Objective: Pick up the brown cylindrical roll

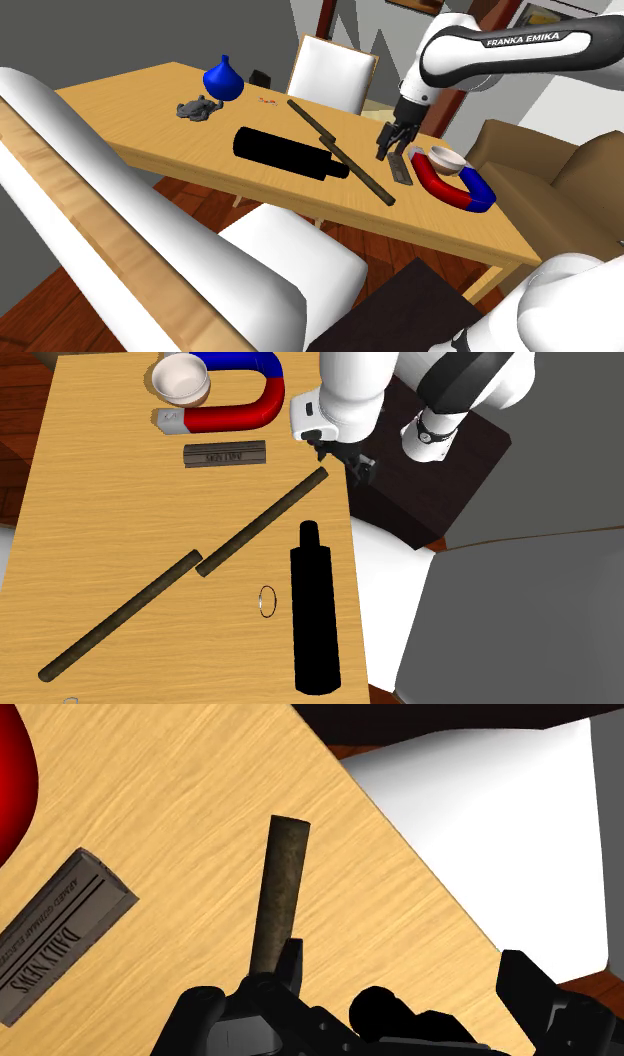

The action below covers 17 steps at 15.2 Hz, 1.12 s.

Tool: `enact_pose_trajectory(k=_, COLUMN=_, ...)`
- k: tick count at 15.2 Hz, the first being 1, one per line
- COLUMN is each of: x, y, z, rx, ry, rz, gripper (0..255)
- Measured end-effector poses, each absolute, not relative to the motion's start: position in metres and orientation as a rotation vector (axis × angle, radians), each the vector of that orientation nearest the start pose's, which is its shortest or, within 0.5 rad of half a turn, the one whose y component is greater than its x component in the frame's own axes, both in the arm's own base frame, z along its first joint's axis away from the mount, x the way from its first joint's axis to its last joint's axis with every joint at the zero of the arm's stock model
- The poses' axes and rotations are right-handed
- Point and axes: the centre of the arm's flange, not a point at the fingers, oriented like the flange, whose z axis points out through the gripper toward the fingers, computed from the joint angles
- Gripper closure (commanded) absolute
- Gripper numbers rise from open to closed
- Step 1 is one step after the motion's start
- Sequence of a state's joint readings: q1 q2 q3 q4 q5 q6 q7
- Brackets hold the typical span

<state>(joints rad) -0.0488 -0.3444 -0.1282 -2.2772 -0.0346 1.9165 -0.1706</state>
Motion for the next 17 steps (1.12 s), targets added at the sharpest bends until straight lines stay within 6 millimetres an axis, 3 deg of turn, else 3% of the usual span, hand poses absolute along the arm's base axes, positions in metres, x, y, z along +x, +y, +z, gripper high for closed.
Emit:
enact_pose_trajectory(k=6, x=0.497, y=-0.114, z=0.447, rx=-3.105, ry=0.063, rz=0.005, gripper=0)
enact_pose_trajectory(k=17, x=0.590, y=-0.193, z=0.370, rx=-3.060, ry=0.208, rz=-0.031, gripper=0)
